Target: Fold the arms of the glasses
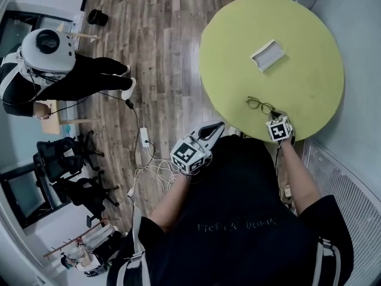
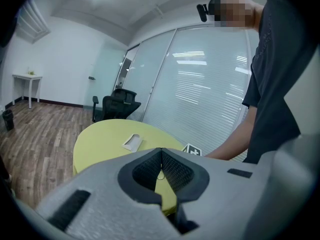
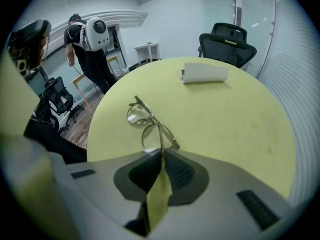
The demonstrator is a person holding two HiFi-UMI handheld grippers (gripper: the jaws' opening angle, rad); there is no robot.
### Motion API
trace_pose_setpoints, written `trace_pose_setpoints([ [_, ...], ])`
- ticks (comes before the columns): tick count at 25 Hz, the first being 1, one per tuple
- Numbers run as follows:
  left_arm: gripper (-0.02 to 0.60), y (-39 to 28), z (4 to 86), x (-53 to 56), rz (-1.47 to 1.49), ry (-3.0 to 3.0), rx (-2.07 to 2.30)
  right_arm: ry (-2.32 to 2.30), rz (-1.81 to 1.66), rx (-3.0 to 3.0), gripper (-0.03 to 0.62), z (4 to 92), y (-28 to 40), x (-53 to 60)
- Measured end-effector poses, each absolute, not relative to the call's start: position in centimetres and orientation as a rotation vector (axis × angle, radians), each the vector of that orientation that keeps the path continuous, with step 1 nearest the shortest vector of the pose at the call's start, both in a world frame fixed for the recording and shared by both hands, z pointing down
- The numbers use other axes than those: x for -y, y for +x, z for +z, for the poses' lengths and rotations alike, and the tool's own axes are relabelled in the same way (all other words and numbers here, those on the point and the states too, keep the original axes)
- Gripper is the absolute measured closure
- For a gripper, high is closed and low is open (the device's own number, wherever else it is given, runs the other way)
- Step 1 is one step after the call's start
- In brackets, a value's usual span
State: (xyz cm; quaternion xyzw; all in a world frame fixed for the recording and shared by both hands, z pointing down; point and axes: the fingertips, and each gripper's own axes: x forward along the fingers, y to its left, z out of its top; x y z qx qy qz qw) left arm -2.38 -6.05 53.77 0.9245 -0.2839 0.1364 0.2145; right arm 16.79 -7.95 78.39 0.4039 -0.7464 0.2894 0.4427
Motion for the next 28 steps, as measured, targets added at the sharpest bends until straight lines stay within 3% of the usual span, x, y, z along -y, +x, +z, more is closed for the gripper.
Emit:
trace_pose_setpoints([
  [16, 0.563, -1.9, 53.5, 6.2, 0.304, 2.628, 0.758, 1.133, 0.667, 2.072, 0.562, 71.7, 16.3, 6.9],
  [28, 0.563, -1.8, 51.4, 6.5, 0.263, 2.688, 0.750, 1.308, 0.503, 2.363, 0.565, 59.6, 13.1, 7.3],
])
